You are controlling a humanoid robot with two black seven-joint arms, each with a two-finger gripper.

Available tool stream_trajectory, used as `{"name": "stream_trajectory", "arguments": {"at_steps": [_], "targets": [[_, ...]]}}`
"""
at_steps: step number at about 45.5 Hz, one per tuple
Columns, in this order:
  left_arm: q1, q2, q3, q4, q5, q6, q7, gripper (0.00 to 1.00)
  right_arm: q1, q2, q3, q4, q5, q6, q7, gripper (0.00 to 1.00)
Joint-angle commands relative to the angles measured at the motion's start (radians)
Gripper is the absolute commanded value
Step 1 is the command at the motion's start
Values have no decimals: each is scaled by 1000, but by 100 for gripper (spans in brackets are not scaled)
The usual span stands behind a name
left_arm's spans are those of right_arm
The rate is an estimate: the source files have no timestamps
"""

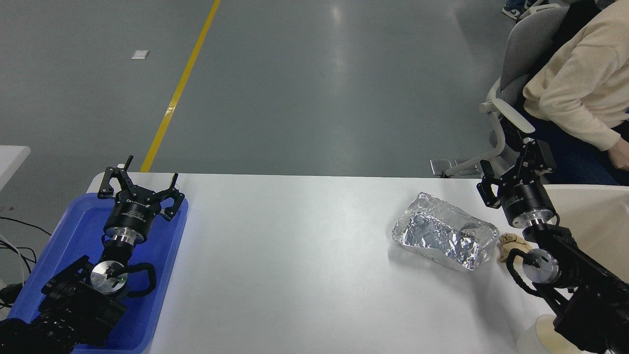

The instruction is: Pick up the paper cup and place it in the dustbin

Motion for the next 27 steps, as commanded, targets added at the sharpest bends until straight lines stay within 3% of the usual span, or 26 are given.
{"name": "stream_trajectory", "arguments": {"at_steps": [1, 27], "targets": [[0, 0, 0, 0, 2, 0, 5, 100, 0, 2, -1, 0, 2, 1, -2, 100], [0, -2, 0, 0, 2, 0, 3, 100, 22, 12, -17, -9, 14, 4, -13, 100]]}}
